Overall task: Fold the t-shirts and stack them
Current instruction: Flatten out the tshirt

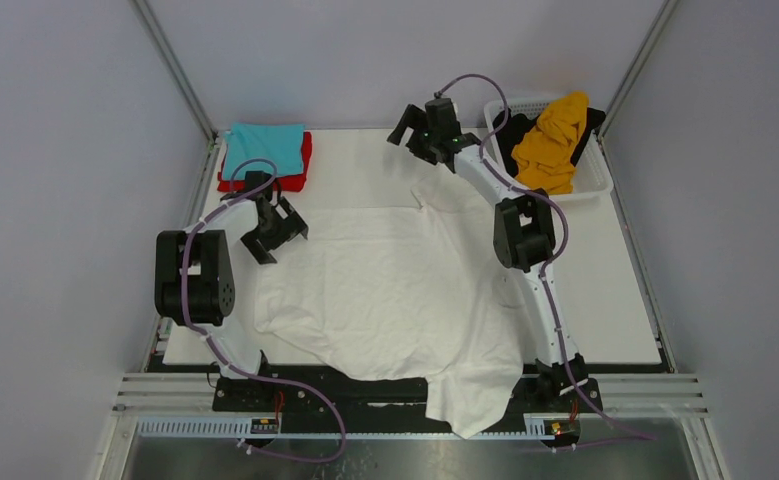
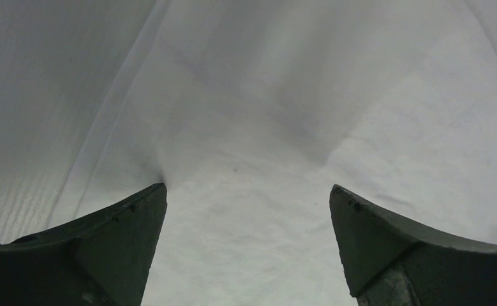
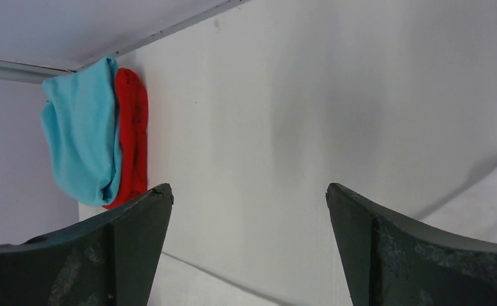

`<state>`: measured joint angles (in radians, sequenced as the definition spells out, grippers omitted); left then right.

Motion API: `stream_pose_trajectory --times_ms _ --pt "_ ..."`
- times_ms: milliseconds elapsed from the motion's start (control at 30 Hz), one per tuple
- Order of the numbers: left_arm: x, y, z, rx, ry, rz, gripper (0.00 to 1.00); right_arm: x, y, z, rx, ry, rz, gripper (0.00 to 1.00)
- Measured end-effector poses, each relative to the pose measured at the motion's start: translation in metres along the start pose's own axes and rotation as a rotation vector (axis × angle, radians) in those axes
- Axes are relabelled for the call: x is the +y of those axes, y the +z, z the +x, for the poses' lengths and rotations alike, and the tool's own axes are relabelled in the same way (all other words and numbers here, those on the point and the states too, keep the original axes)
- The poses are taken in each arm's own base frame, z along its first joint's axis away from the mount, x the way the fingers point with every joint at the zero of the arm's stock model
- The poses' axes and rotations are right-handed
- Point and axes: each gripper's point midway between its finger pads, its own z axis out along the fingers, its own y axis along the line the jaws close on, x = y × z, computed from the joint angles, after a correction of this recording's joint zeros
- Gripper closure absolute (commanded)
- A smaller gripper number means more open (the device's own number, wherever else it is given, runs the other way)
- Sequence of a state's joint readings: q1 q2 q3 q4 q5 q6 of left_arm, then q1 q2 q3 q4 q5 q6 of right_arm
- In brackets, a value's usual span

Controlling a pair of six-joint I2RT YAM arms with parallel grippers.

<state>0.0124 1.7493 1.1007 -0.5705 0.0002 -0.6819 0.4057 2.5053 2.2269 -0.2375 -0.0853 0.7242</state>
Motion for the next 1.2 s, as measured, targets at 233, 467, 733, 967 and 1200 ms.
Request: stream_pose_trajectory --times_ms 233,467,733,967,1200 --pt "-0.004 -0.013 -0.003 -0.027 0.006 0.016 0.01 -0.028 -0.052 0.023 0.096 -0.113 0.114 0.01" --pt "-0.02 -0.015 0.009 -0.016 0.054 0.034 0.01 -0.105 -0.152 0.097 0.236 -0.146 0.306 0.0" --pt "-0.036 0.011 0.001 0.026 0.062 0.016 0.01 -0.162 -0.165 0.13 0.315 -0.163 0.492 0.0" --pt "-0.061 0.023 -0.026 0.019 0.061 0.026 0.01 -0.173 -0.147 0.105 0.297 -0.114 0.533 0.01" --pt "-0.079 0.032 -0.051 0.003 0.054 0.04 0.01 -0.17 -0.118 0.072 0.282 -0.084 0.537 0.01"
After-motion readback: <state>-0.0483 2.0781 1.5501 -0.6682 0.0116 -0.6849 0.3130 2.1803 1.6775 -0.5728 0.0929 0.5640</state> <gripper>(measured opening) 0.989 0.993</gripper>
